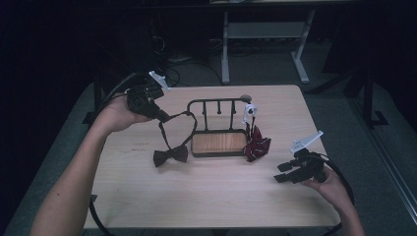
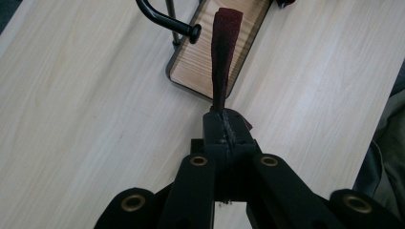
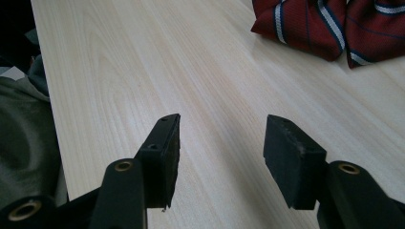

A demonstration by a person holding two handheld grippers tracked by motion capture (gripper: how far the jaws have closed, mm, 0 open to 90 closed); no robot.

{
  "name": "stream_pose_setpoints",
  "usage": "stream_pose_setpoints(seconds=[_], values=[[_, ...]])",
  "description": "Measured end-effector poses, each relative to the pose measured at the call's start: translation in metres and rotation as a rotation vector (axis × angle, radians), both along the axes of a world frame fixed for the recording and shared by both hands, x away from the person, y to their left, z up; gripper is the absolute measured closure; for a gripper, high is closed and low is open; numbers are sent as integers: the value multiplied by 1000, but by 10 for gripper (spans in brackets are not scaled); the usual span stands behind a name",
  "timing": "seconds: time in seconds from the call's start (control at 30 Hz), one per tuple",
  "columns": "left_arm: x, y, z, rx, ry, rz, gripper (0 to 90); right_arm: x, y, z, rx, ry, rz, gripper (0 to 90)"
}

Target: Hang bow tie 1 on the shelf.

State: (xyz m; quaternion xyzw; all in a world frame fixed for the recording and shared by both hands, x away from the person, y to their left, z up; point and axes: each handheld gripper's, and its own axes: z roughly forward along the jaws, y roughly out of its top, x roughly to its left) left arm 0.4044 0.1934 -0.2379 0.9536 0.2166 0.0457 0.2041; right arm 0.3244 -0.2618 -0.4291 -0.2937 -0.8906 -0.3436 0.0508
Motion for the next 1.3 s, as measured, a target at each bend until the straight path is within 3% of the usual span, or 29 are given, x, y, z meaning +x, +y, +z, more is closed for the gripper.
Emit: stream_pose_setpoints(seconds=[0.43,0.93,1.3], values=[[11,-1,4,-2,-2,22,900,1,-2,2,11,-2,-1,465],[36,2,-3,-4,16,79,900,0,-5,3,17,-8,-15,466],[51,1,-12,36,27,99,900,1,-7,3,22,0,-24,465]])
